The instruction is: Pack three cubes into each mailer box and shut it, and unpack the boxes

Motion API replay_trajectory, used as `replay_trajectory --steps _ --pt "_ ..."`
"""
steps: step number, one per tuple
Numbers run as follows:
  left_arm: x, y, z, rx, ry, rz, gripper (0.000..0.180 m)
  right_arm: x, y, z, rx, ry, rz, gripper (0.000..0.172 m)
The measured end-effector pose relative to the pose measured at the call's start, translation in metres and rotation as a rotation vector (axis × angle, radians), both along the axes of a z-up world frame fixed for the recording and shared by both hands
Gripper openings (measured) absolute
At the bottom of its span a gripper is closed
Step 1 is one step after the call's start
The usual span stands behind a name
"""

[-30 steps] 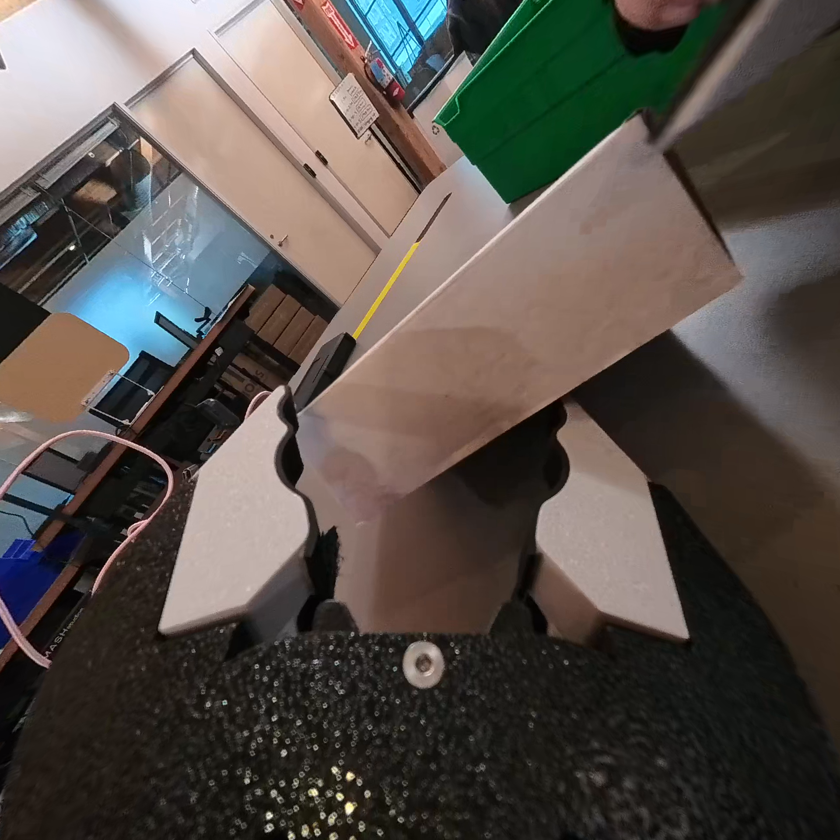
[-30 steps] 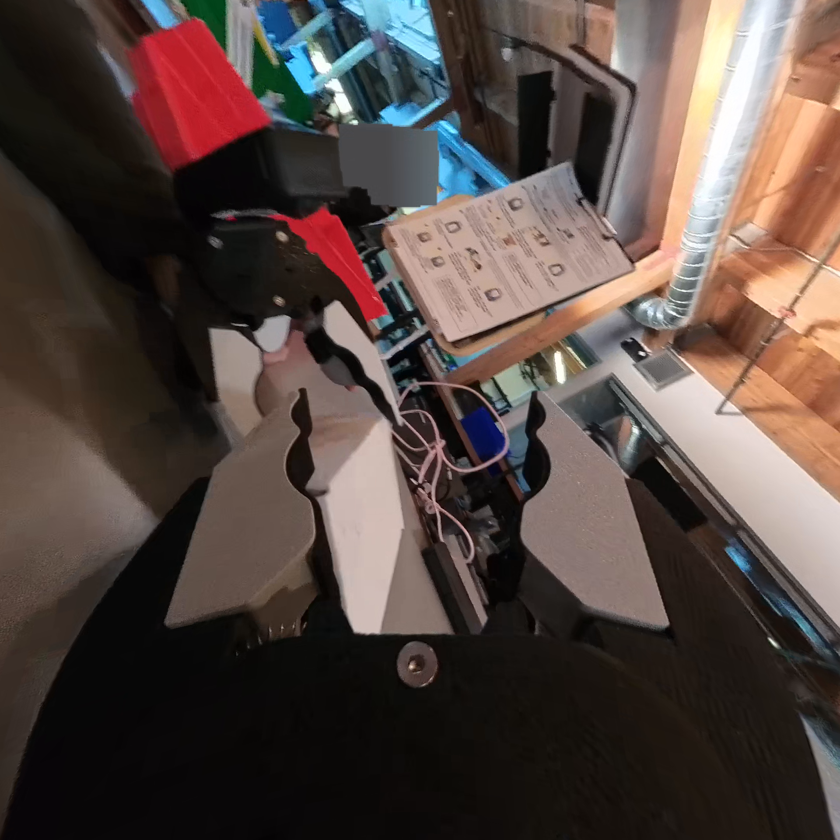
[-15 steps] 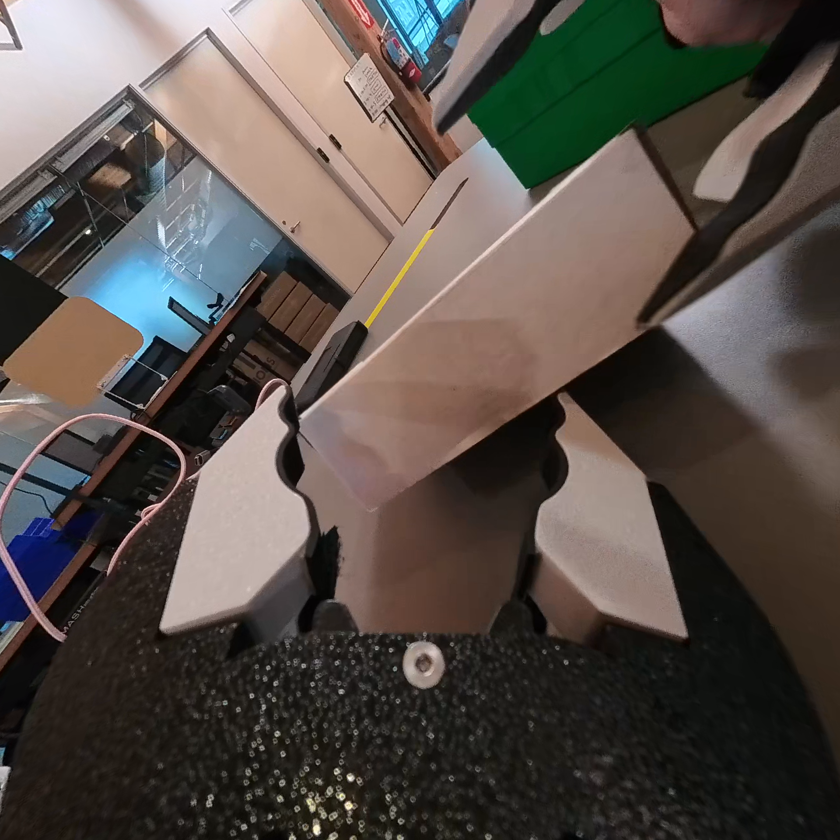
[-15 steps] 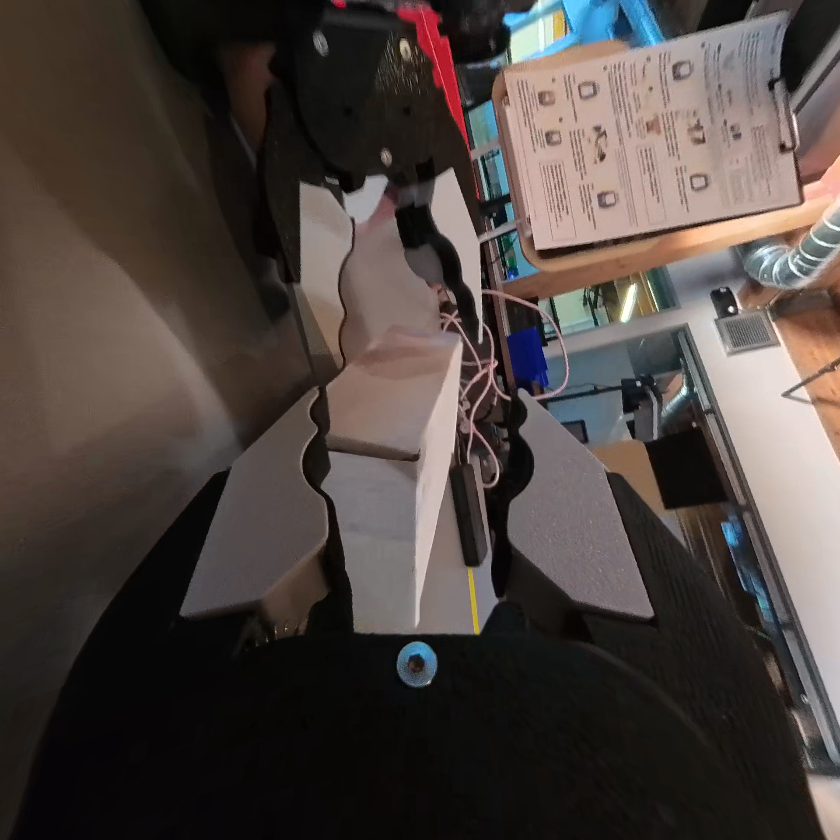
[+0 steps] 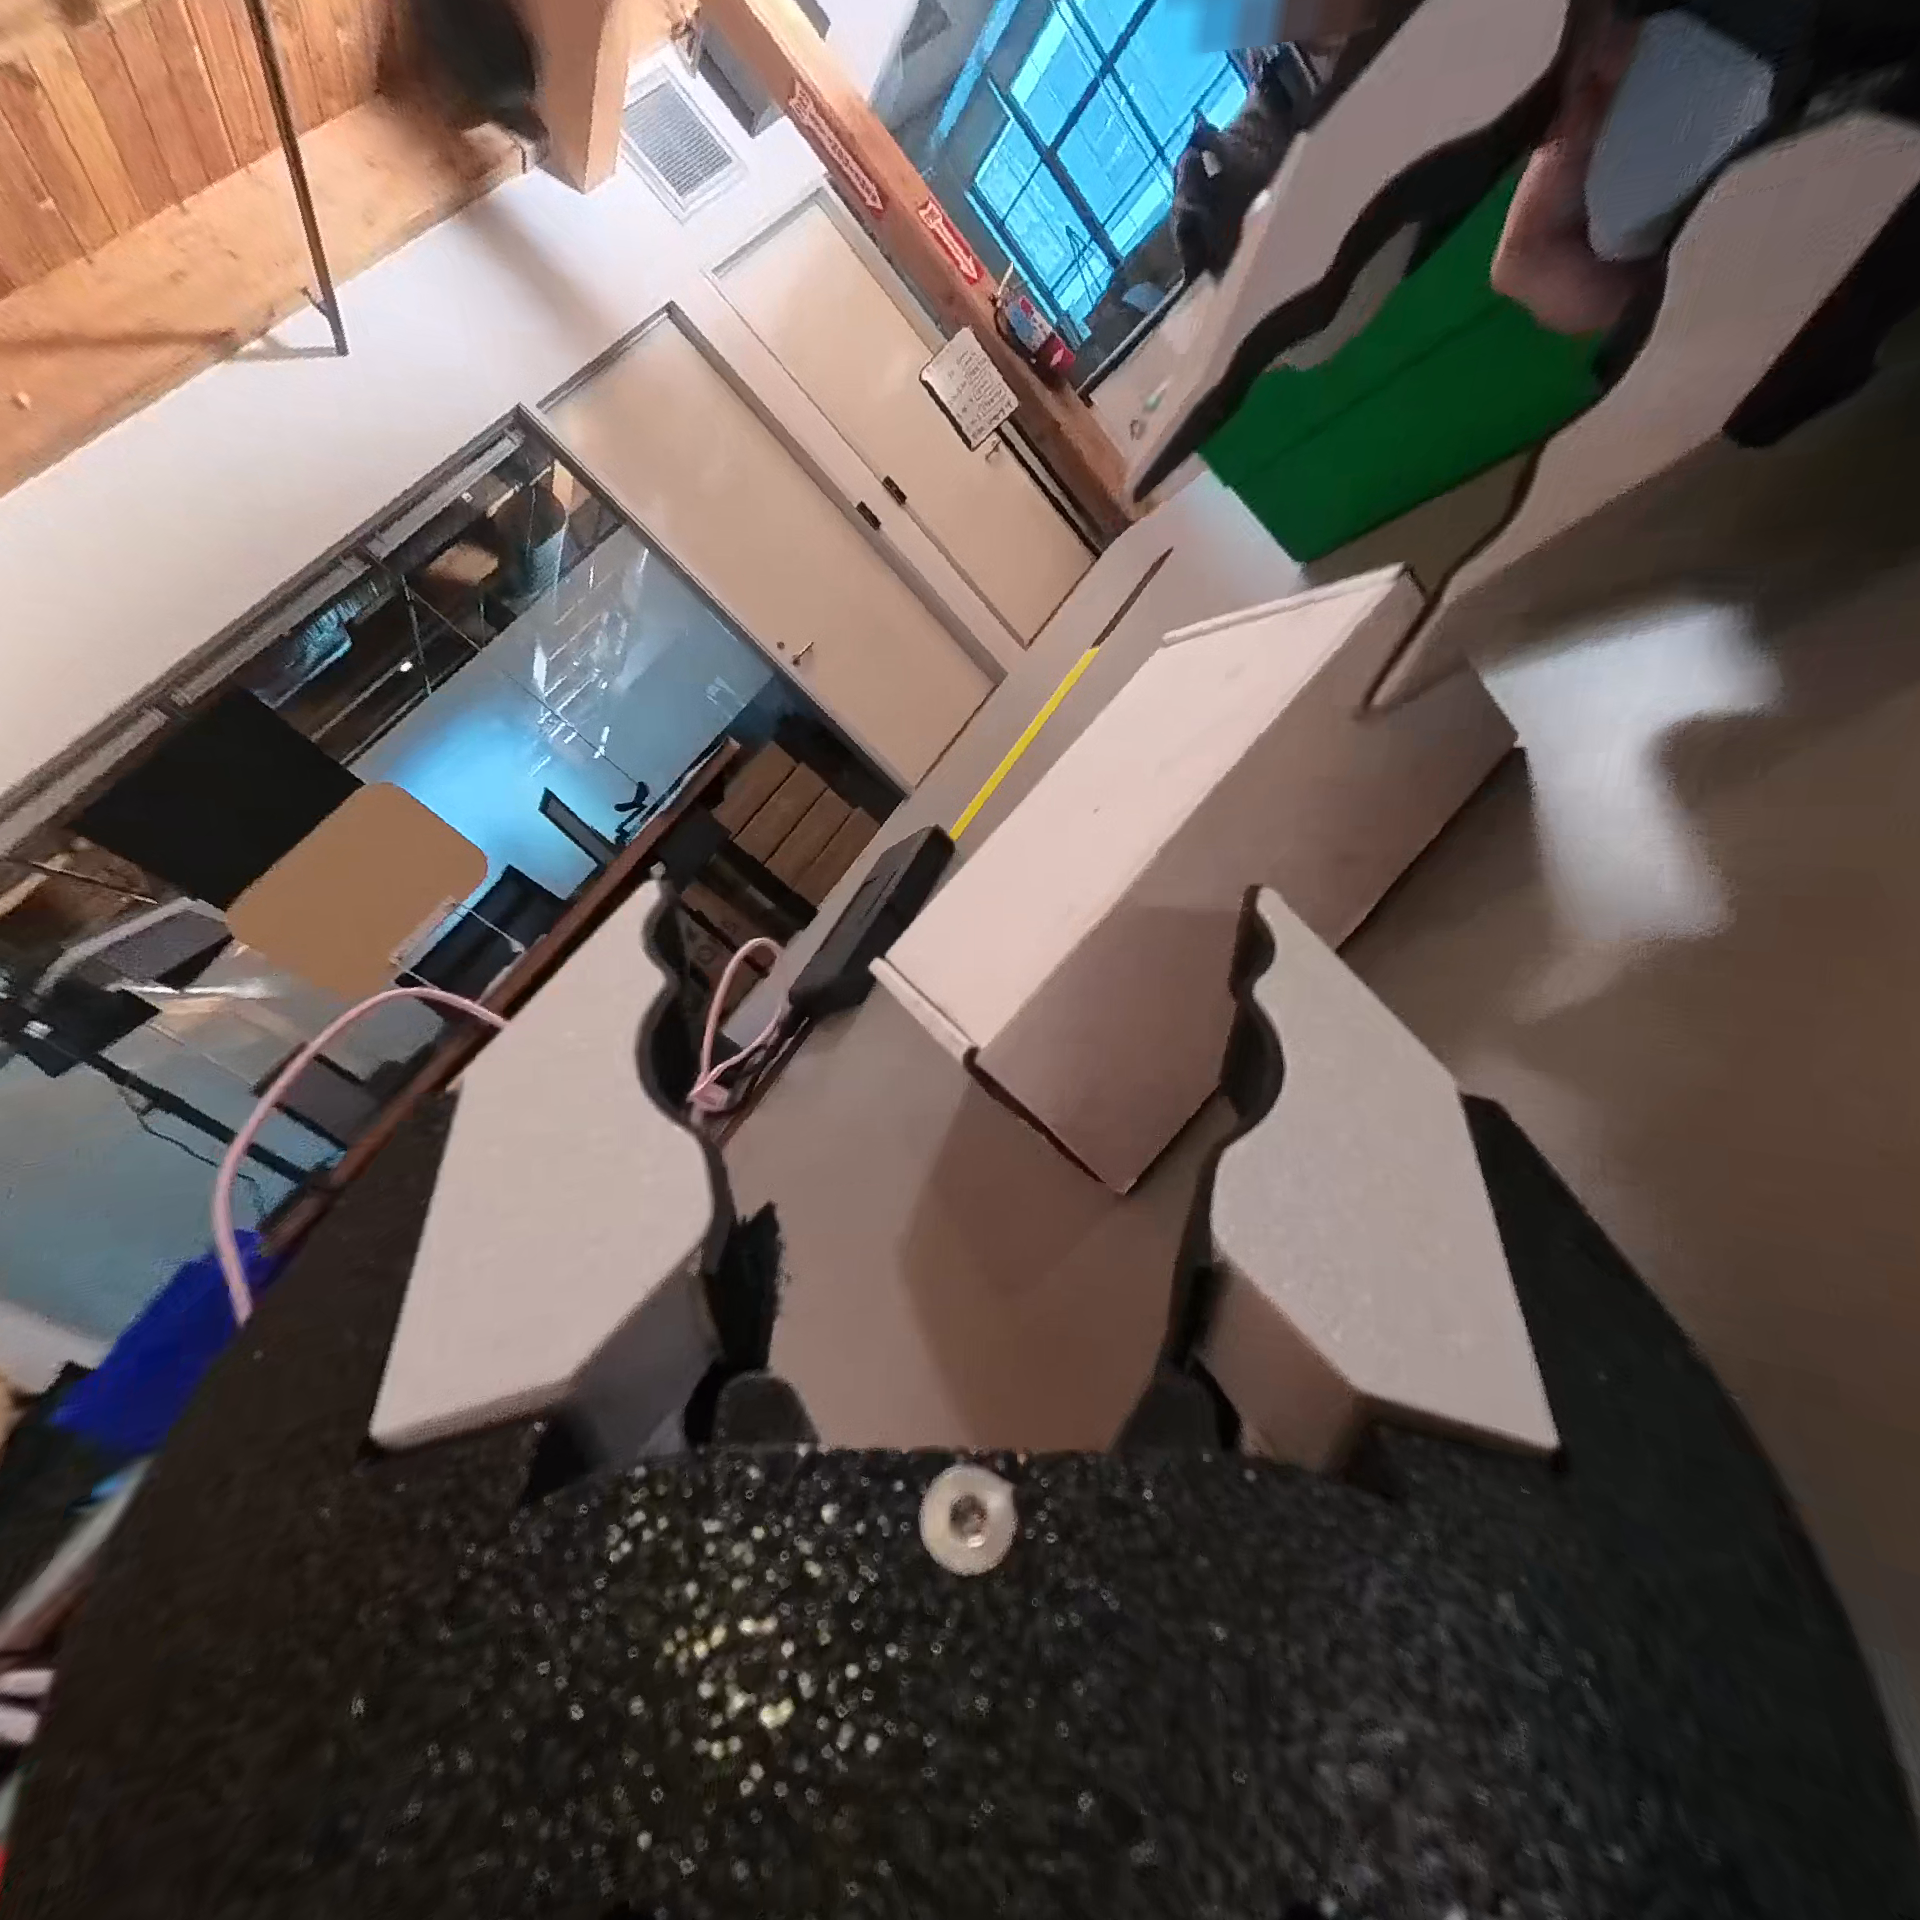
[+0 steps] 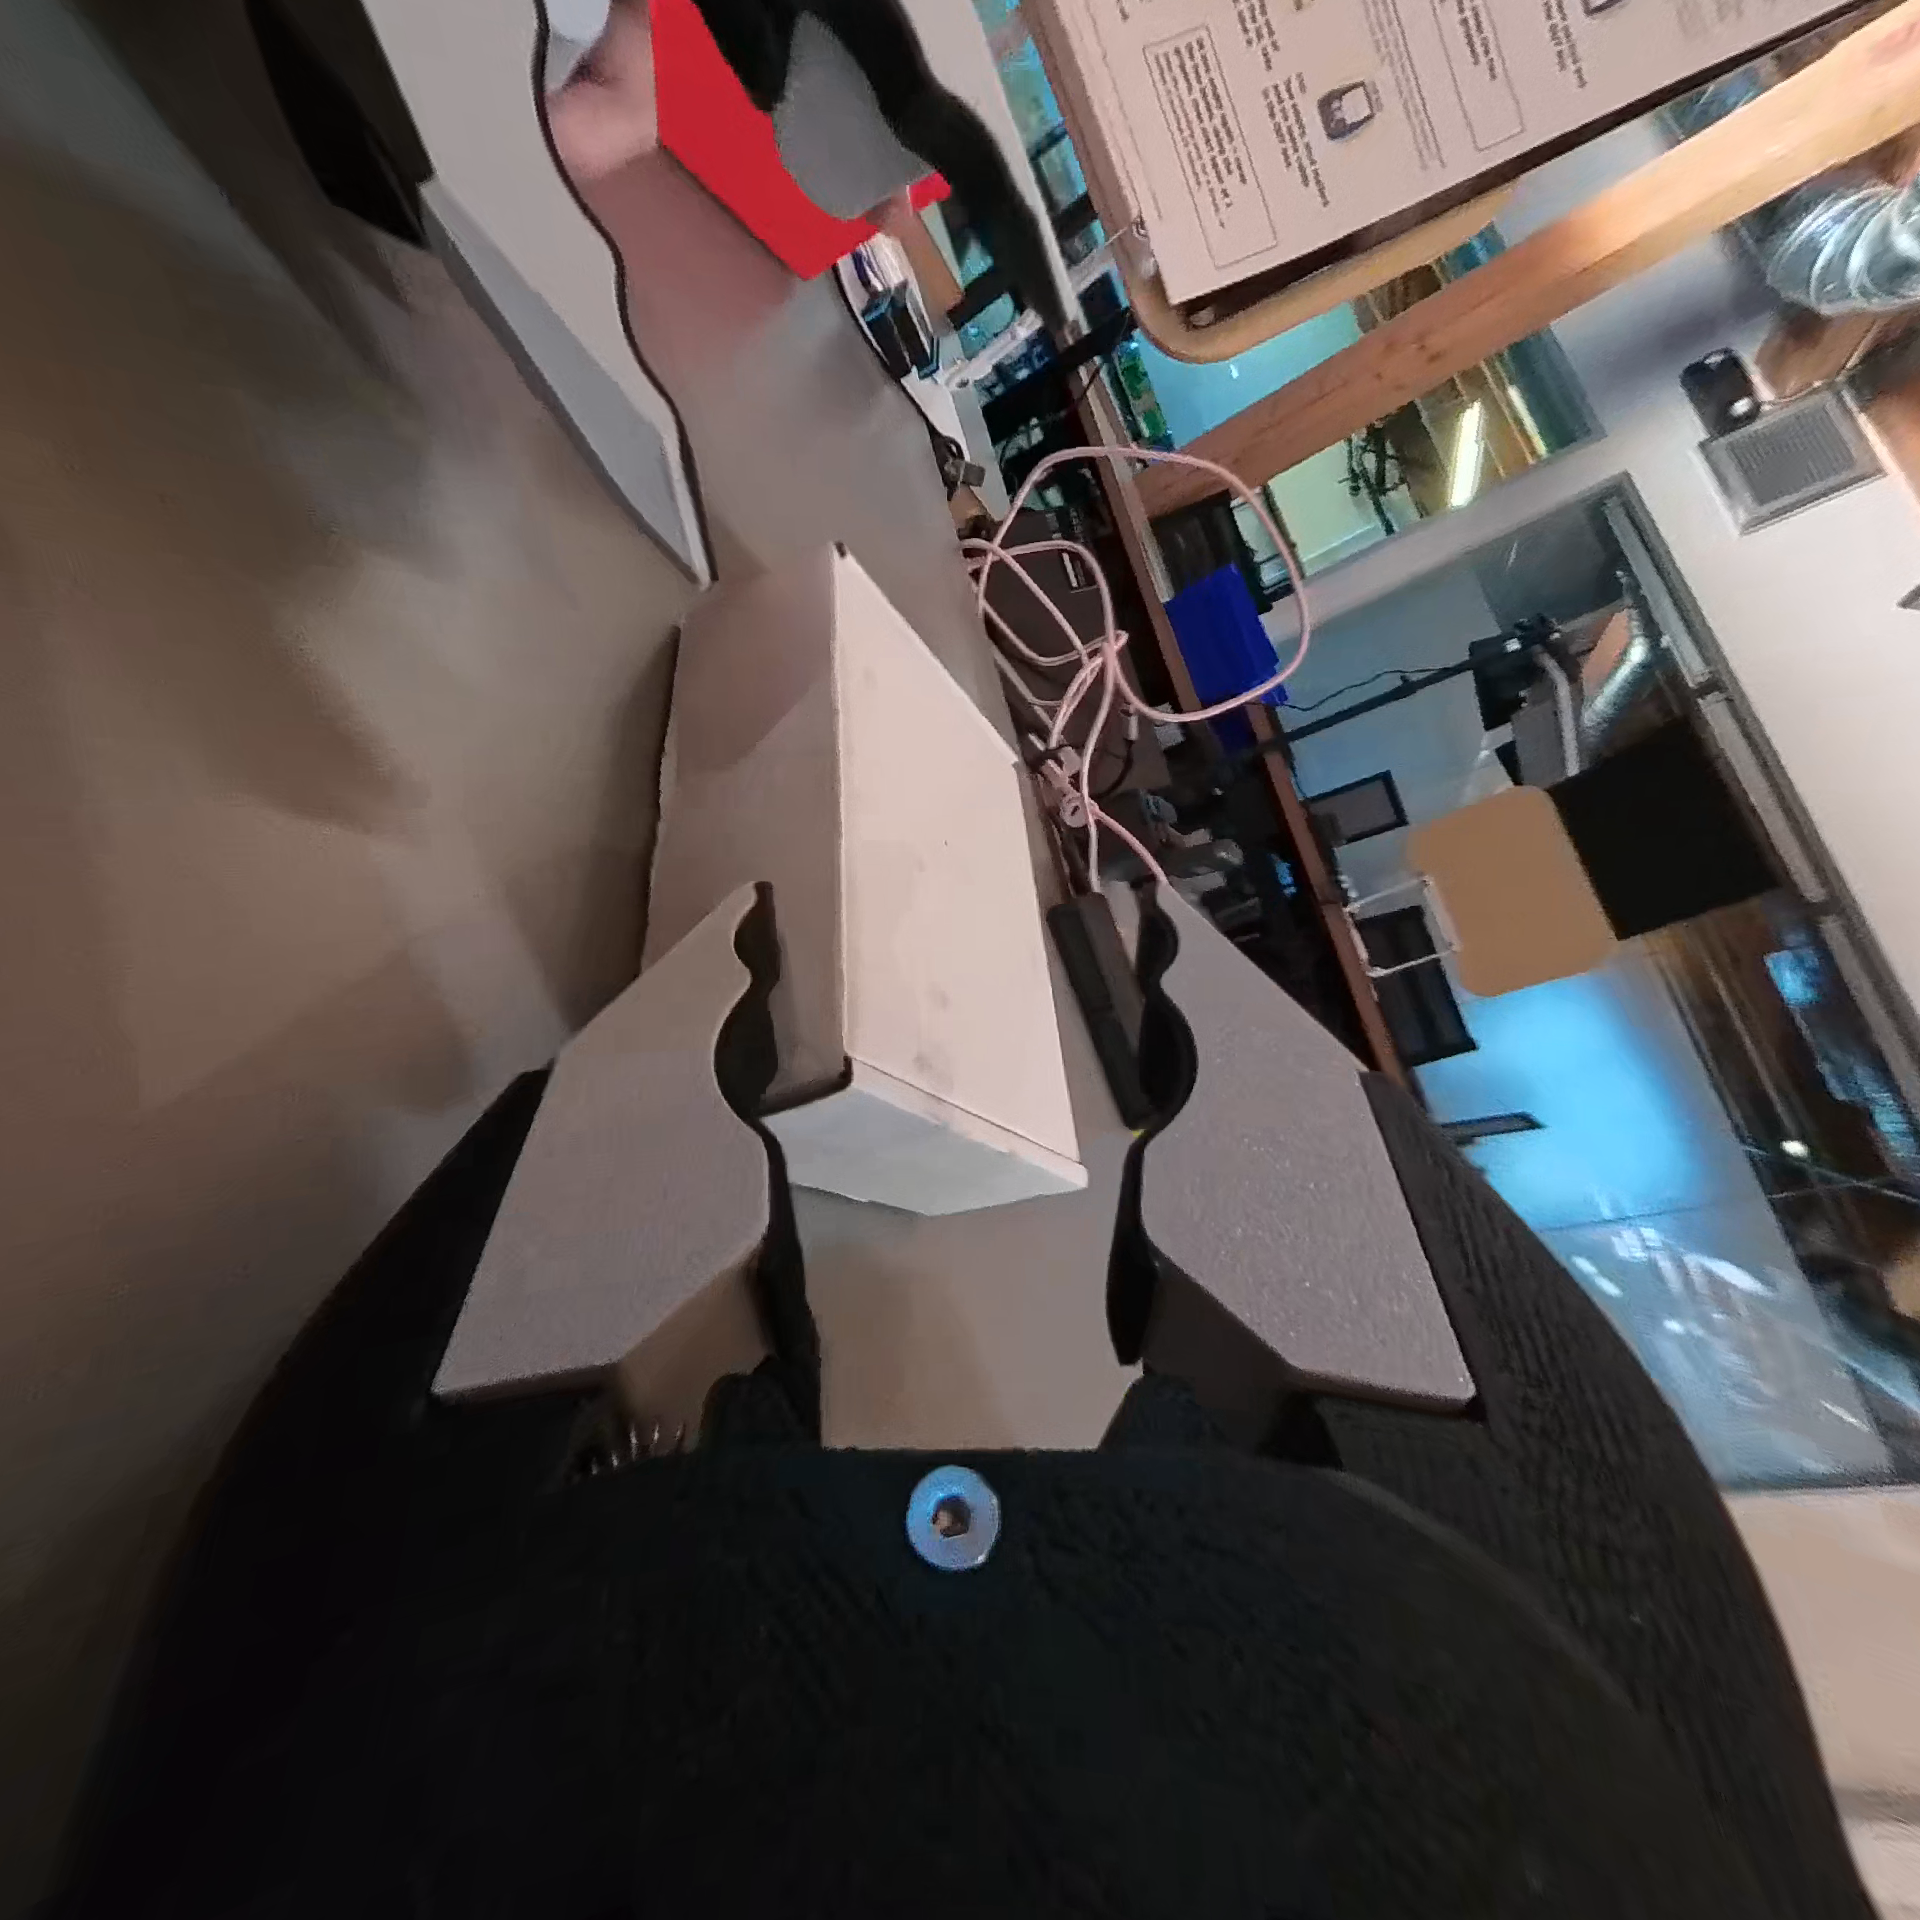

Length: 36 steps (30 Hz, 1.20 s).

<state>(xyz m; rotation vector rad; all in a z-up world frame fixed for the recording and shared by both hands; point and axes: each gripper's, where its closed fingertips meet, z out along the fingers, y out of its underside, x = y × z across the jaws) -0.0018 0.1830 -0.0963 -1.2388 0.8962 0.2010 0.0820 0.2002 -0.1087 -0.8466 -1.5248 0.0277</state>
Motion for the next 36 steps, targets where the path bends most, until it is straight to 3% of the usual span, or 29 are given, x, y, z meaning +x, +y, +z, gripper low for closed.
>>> replay_trajectory --steps 5,9,15,19,26,36 --pt "0.003 -0.004 0.006 -0.036 -0.104 -0.072 0.102 -0.008 0.006 -0.012 -0.081 -0.025 -0.059 0.085" --pt "0.002 -0.002 0.005 -0.043 -0.114 -0.065 0.099 -0.016 0.012 -0.015 -0.138 -0.048 -0.161 0.083" --pt "0.009 -0.006 0.002 -0.068 -0.111 -0.11 0.103 -0.021 0.023 -0.025 -0.467 0.026 -0.292 0.075" --pt "0.018 -0.014 0.002 -0.098 -0.135 -0.18 0.109 -0.017 0.025 -0.038 -0.42 -0.067 -0.316 0.054" --pt "0.015 -0.01 0.0 -0.097 -0.119 -0.154 0.106 -0.017 0.019 -0.038 -0.329 -0.11 -0.257 0.048" --pt "0.015 -0.003 -0.012 -0.158 -0.077 -0.115 0.108 -0.021 0.0 -0.035 -0.375 -0.093 -0.111 0.043"
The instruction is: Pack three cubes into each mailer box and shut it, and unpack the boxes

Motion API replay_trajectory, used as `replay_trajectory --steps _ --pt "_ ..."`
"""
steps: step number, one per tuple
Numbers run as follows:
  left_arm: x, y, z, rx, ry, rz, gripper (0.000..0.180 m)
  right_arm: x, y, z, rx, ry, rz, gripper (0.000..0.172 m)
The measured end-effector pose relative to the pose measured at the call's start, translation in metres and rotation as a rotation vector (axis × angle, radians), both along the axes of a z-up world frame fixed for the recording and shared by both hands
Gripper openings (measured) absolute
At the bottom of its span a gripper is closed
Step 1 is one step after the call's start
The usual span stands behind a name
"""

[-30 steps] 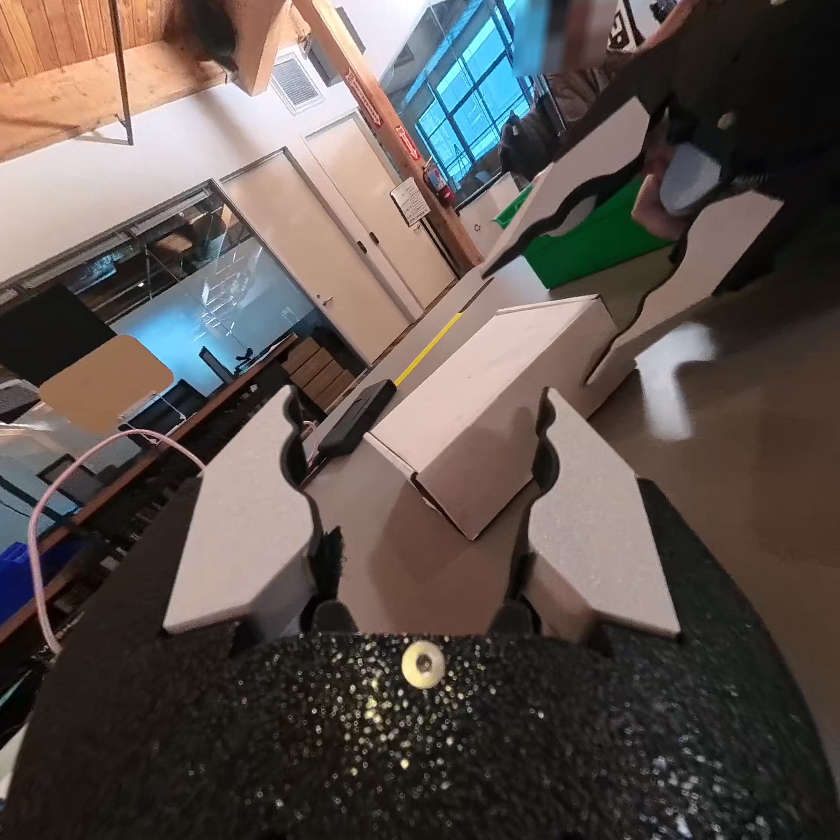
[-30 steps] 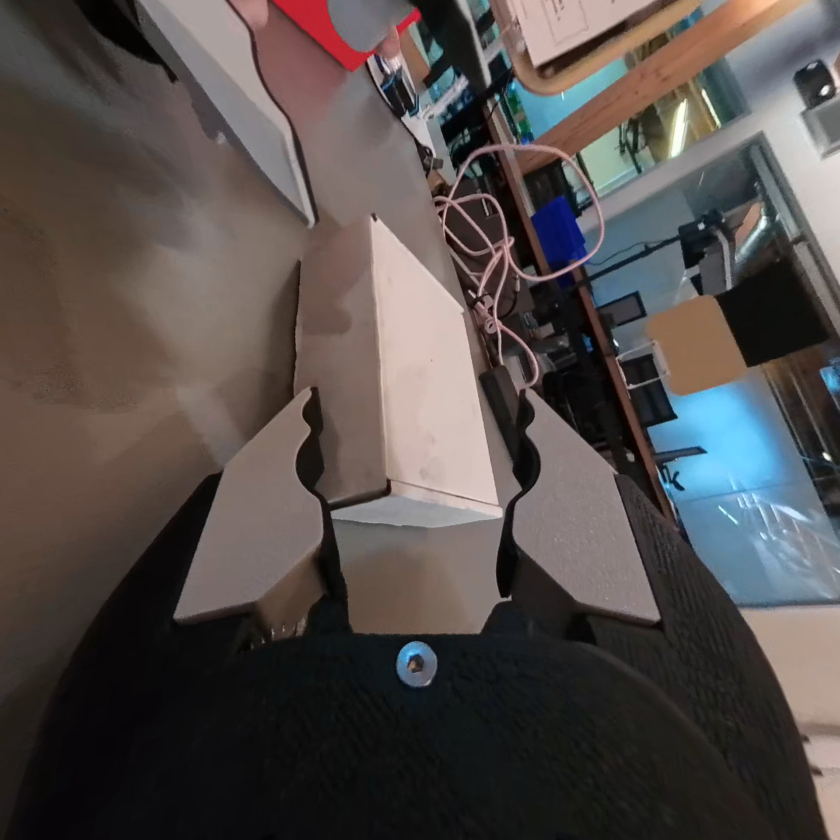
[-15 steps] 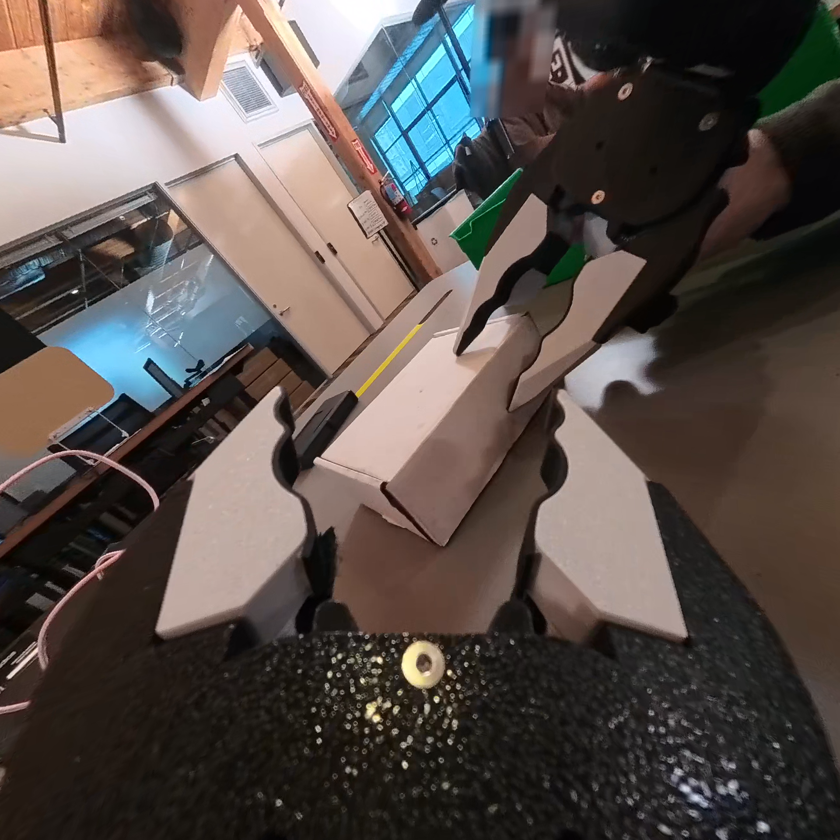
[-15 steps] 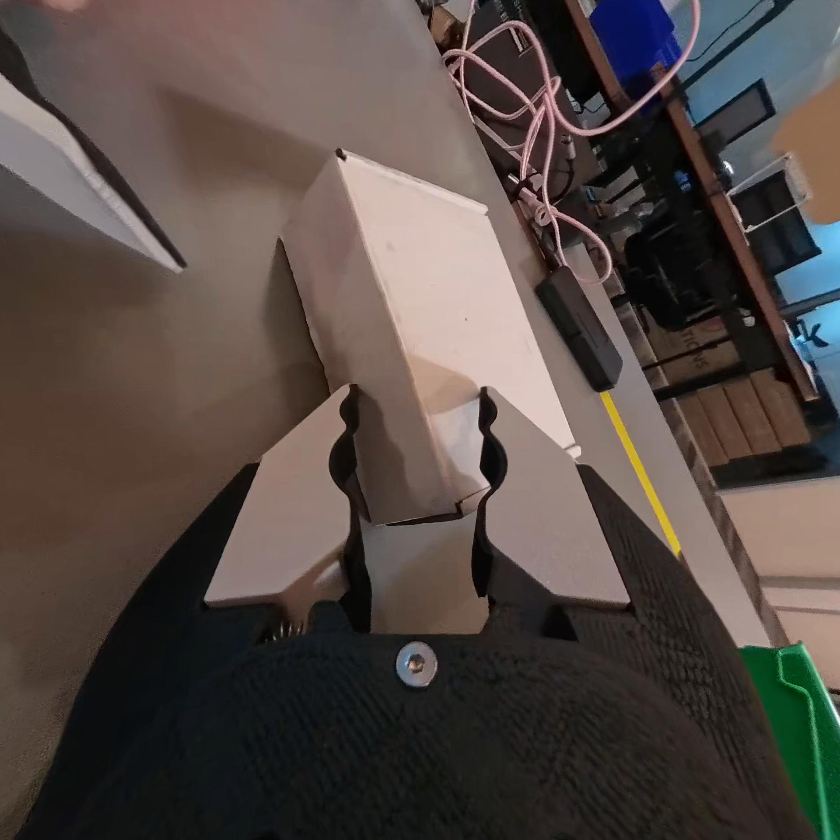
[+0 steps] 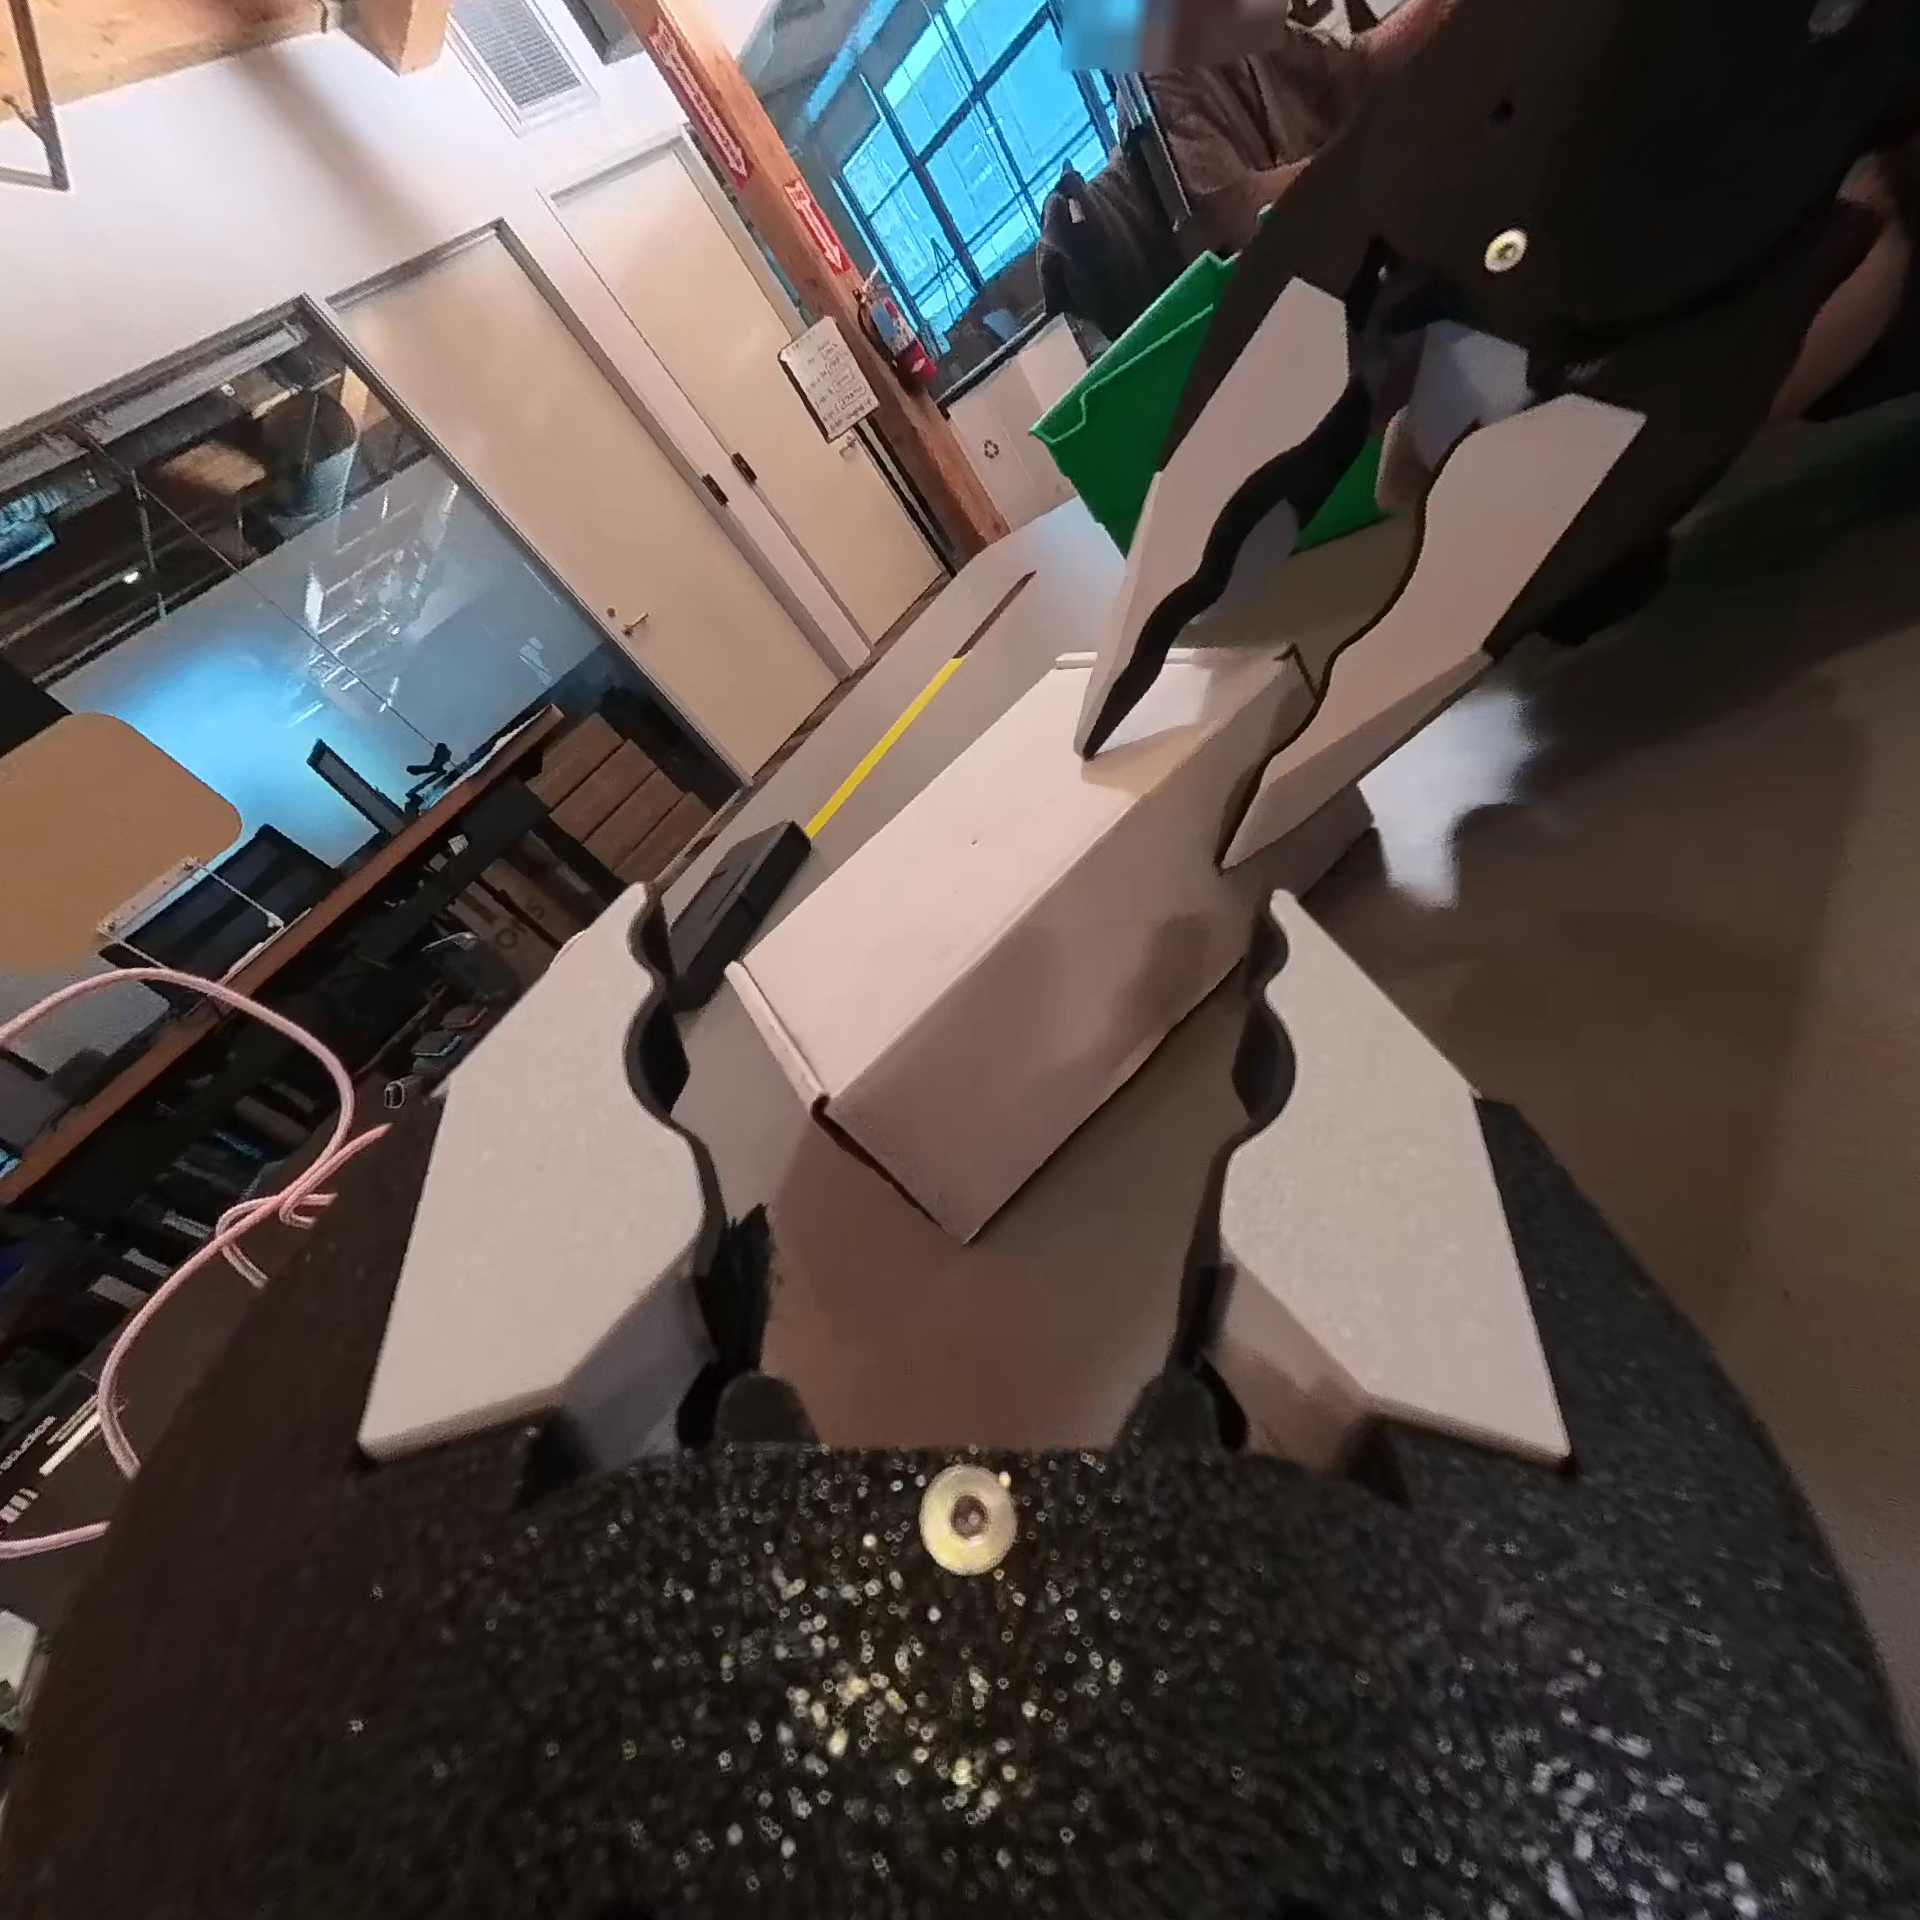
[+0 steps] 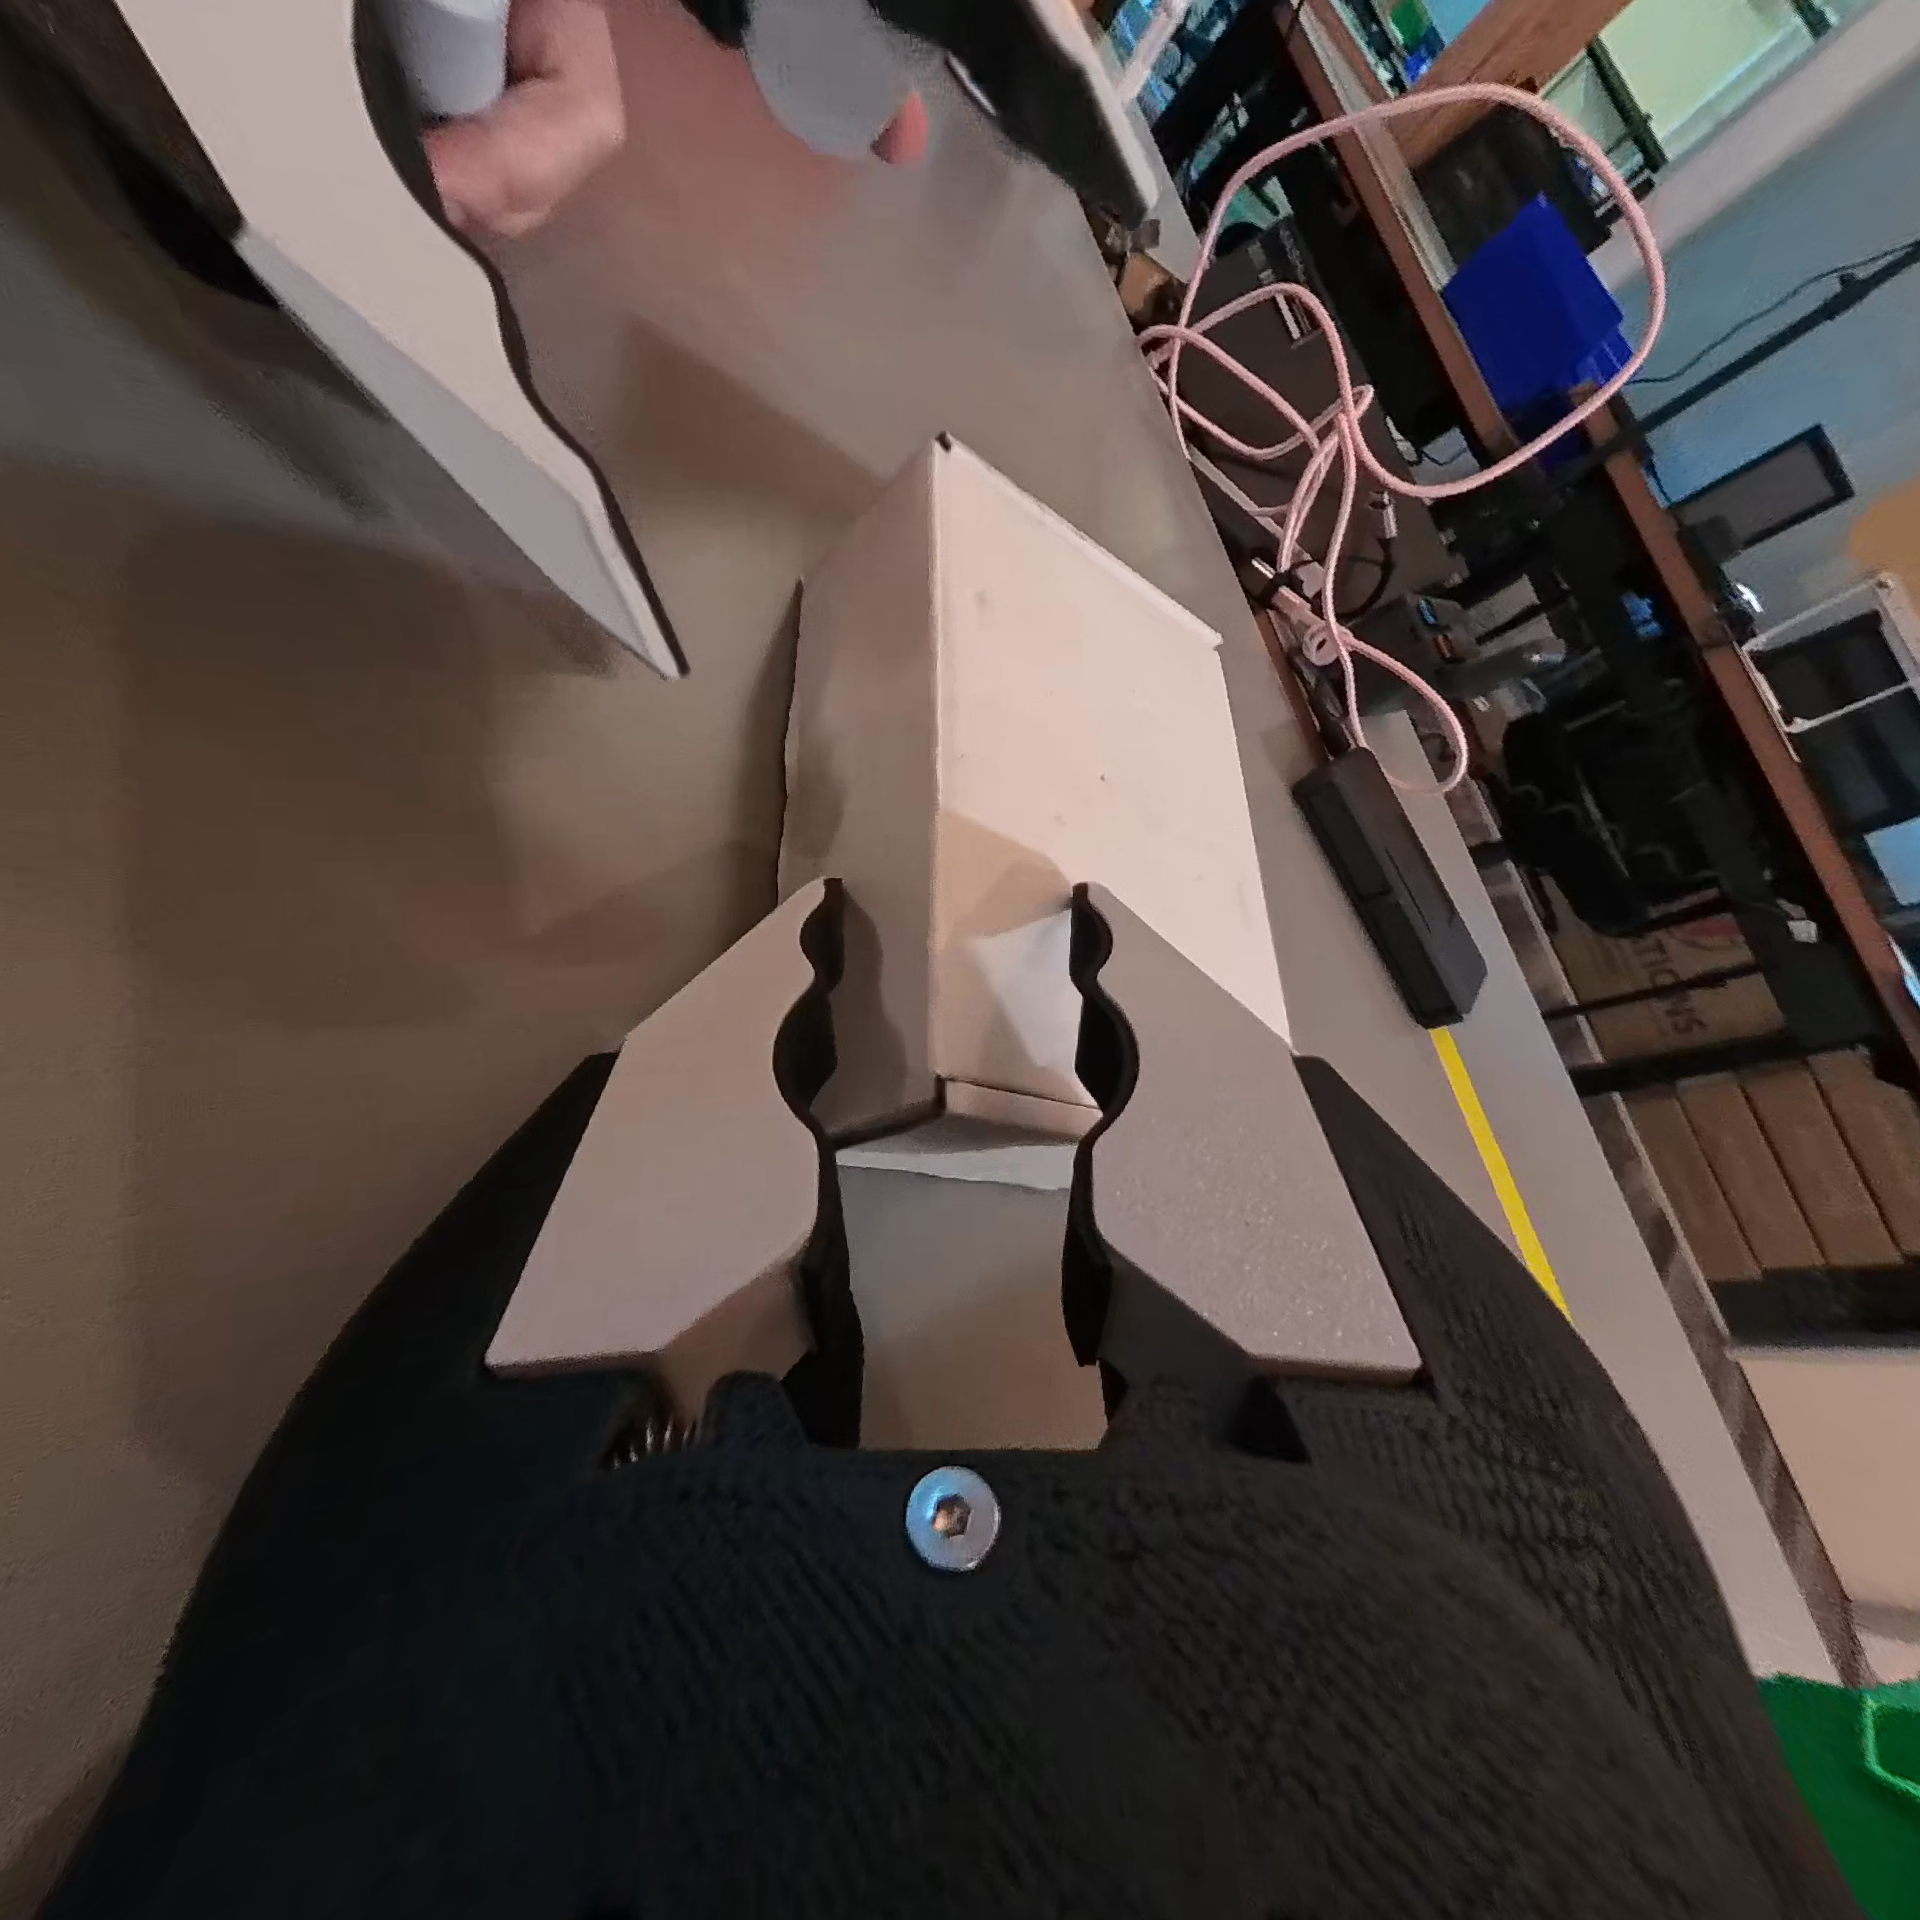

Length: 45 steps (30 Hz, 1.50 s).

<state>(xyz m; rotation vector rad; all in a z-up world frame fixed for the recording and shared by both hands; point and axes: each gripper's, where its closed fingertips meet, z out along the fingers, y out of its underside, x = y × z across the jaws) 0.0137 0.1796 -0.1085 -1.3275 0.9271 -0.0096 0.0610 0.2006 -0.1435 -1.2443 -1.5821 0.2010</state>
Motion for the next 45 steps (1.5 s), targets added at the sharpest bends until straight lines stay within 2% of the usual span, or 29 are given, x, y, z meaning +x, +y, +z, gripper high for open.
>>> replay_trajectory --steps 16,18,22,27,31,32,36,43,45 --pt "-0.002 0.001 -0.001 0.015 0.019 0.01 0.106 -0.001 0.0 0.002 0.035 -0.011 0.002 0.045" --pt "-0.002 0.001 -0.001 0.015 0.022 0.008 0.106 -0.003 -0.001 0.005 0.045 0.005 0.0 0.059" --pt "-0.001 0.001 -0.002 0.014 0.027 0.005 0.105 -0.004 0.008 0.009 -0.013 0.044 -0.081 0.104" --pt "0.0 0.002 0.003 0.03 0.0 0.001 0.106 -0.014 0.01 0.023 -0.148 0.071 -0.087 0.118" --pt "-0.005 -0.001 0.014 0.069 -0.036 0.005 0.107 -0.025 0.027 0.021 -0.247 -0.12 -0.124 0.152" --pt "-0.006 -0.002 0.016 0.075 -0.041 0.005 0.107 -0.028 0.031 0.02 -0.279 -0.164 -0.123 0.155" --pt "-0.014 0.001 0.021 0.074 -0.076 0.045 0.105 -0.046 0.035 0.013 -0.473 -0.252 -0.073 0.143" --pt "-0.03 0.007 0.029 0.027 -0.171 0.082 0.108 -0.035 0.049 -0.018 -0.619 -0.467 -0.129 0.143" --pt "-0.03 0.006 0.031 0.036 -0.173 0.079 0.108 -0.027 0.044 -0.027 -0.664 -0.519 -0.127 0.128"
